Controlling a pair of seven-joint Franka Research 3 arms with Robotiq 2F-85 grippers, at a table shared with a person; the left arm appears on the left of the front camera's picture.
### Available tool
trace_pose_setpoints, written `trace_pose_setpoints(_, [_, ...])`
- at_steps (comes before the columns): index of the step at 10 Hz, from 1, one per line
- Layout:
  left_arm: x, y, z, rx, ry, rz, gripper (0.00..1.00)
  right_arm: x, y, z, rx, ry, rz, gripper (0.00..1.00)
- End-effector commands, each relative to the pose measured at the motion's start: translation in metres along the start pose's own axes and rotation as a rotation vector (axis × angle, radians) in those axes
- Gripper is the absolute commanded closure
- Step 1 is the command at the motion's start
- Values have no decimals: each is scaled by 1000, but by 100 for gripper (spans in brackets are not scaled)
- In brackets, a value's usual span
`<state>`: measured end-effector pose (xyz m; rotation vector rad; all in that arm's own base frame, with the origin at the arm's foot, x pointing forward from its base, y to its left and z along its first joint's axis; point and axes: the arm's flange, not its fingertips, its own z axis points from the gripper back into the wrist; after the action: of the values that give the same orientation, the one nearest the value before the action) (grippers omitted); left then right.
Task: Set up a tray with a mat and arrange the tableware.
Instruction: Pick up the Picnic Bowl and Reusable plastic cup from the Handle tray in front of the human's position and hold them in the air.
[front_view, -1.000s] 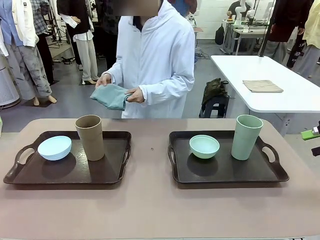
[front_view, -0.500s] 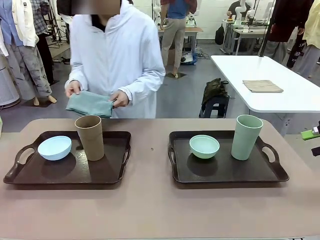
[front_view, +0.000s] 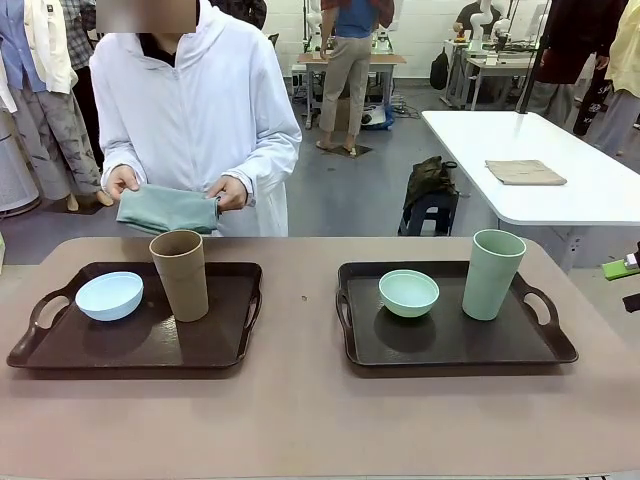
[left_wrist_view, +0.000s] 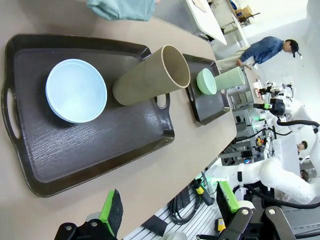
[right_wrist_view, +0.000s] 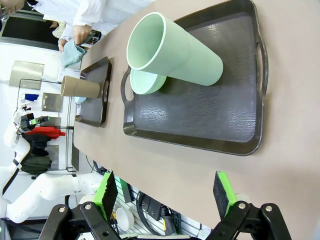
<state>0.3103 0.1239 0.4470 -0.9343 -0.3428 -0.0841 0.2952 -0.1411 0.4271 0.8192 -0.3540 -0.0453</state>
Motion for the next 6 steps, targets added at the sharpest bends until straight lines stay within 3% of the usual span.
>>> trace_pose_setpoints(1, [-1,2,0,-23,-15,-20,0,2,0,-1,27,-13,-3,0])
trace_pose_setpoints(6, [-1,2,0,-23,-15,-20,0,2,0,-1,27,-13,-3,0])
